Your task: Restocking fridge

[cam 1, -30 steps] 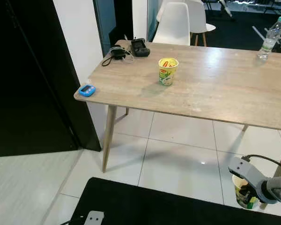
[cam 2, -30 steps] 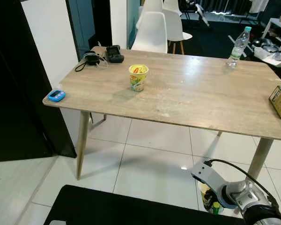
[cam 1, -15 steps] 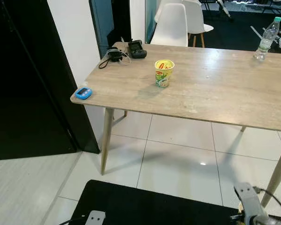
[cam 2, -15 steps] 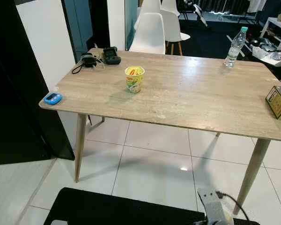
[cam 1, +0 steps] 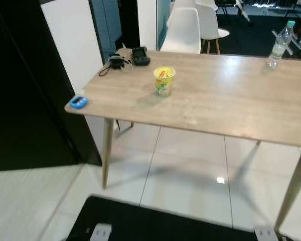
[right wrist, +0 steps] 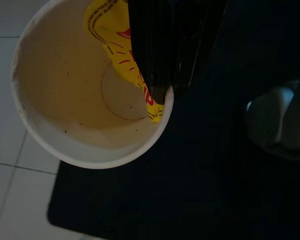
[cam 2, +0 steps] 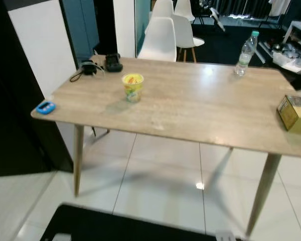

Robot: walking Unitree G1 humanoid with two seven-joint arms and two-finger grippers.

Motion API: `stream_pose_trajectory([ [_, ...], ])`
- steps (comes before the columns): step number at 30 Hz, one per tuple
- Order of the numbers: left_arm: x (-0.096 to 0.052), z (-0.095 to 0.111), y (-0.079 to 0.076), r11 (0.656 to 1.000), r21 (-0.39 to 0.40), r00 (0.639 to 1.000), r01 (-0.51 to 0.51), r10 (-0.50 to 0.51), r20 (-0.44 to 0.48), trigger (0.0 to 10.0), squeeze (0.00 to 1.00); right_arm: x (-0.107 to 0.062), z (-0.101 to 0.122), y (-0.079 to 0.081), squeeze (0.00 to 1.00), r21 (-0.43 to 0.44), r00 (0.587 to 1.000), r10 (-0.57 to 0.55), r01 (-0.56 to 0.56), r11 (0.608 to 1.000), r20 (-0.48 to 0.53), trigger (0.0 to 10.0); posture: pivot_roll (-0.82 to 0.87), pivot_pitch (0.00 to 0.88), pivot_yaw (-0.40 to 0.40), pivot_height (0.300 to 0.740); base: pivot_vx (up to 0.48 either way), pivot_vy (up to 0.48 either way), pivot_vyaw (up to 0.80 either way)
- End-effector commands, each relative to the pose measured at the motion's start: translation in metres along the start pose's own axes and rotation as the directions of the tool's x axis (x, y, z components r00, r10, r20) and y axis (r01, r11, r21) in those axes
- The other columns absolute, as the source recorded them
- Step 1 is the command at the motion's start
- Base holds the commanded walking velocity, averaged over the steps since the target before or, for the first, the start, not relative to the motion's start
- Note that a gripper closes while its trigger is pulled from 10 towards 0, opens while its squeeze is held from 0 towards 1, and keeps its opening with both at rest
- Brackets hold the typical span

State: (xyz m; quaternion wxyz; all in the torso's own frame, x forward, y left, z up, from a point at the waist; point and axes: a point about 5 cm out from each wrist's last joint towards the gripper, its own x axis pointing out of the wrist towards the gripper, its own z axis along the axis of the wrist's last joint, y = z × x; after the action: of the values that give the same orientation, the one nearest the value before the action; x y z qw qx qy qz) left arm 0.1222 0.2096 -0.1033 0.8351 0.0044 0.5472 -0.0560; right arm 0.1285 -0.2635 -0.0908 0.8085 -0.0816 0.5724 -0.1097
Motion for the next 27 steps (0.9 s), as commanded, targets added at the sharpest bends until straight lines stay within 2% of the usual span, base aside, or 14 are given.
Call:
stream_pose_trajectory([
  [1, 0.0003, -0.0043, -0.0034, 1.000, 0.005, 1.000, 0.014, -0.014, -0.021, 10.0, 0.00, -0.0001, -0.0053, 0.0019, 0.00, 0.008, 1.000, -0.004, 0.004, 1.000, -0.012, 10.0, 0.04, 0.000, 0.000, 0.740, 0.000, -0.409, 0.00],
  [8, 0.0002, -0.0043, -0.0030, 1.000, 0.003, 1.000, 0.018, -0.018, -0.019, 10.0, 0.00, 0.0000, -0.0034, 0.0027, 0.00, -0.005, 1.000, -0.011, 0.011, 1.000, -0.001, 10.0, 0.04, 0.000, 0.002, 0.740, 0.000, -0.411, 0.00],
  [14, 0.0003, -0.0043, -0.0036, 1.000, -0.004, 1.000, 0.020, -0.020, -0.018, 10.0, 0.00, 0.0001, -0.0003, 0.0042, 0.00, -0.014, 1.000, -0.003, 0.003, 1.000, 0.005, 10.0, 0.04, 0.000, 0.003, 0.740, 0.000, -0.399, -0.77],
  [27, 0.0006, -0.0050, -0.0048, 1.000, -0.011, 1.000, 0.013, -0.013, -0.019, 10.0, 0.00, 0.0002, 0.0030, 0.0087, 0.00, -0.044, 1.000, 0.012, -0.012, 0.999, 0.010, 10.0, 0.04, 0.000, -0.002, 0.740, 0.000, 0.000, -0.78],
])
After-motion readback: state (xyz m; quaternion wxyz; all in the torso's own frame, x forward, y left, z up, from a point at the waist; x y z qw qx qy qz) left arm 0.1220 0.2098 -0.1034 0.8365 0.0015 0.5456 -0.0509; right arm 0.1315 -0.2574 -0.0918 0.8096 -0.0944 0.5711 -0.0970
